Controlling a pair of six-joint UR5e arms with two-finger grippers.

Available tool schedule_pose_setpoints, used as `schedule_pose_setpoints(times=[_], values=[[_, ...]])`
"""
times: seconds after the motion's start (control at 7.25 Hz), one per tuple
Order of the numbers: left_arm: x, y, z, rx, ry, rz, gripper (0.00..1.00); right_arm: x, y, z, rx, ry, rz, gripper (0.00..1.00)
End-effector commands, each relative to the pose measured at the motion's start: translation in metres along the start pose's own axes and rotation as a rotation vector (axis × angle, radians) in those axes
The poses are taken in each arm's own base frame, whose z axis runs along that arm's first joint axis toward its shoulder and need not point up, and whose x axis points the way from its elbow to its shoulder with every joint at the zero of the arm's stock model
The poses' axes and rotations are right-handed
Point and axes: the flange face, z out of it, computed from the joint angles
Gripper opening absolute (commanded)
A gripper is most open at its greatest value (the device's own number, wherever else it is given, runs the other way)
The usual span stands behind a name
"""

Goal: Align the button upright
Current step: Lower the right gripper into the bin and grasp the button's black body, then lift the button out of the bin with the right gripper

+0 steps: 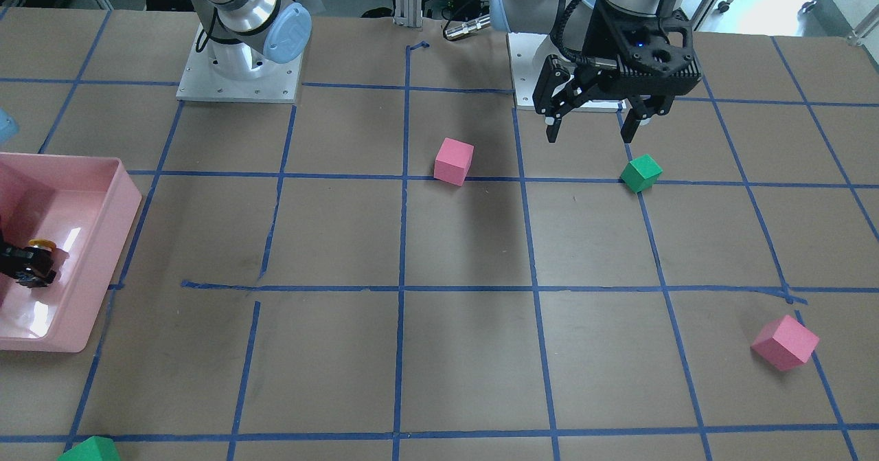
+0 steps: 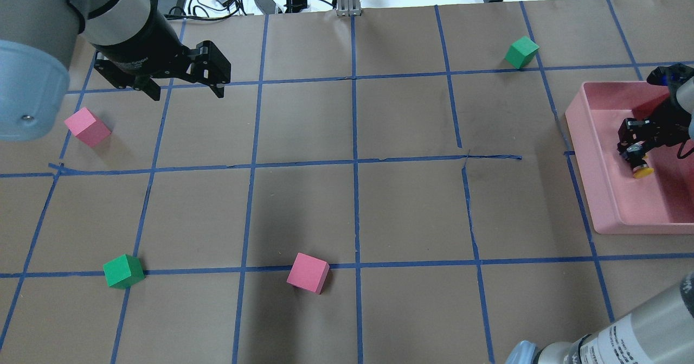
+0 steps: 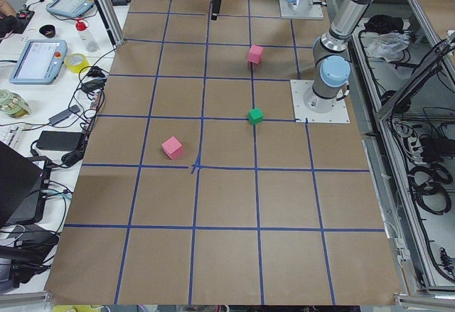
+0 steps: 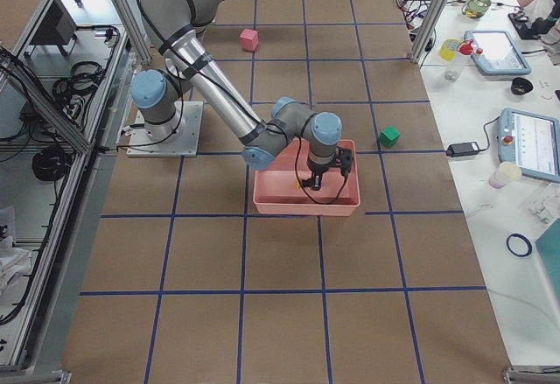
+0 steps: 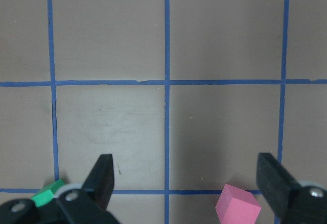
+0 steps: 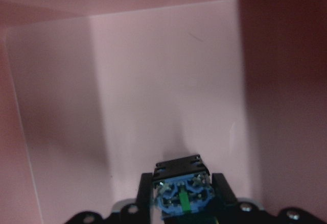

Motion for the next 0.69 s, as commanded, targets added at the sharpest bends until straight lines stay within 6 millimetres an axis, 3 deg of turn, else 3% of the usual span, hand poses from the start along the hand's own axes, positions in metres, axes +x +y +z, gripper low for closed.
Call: schedule_pose_setpoints(times=[0.0,0.28,0.55], values=[[0.0,0.0,0.0,0.0,0.001,0.0,1.0,0.002,-0.003,-0.01,0.022,0.016,-0.047,0.01],[0.0,-0.001,-0.002,0.006,0.001,0.001,1.0,0.002,-0.004,-0.013,0.026,0.018,-0.048,0.0],[0.0,0.0,-0.001,0.003,0.001,0.0,1.0,-0.002,0.002,-0.057,0.073,0.043,-0.049,0.0]])
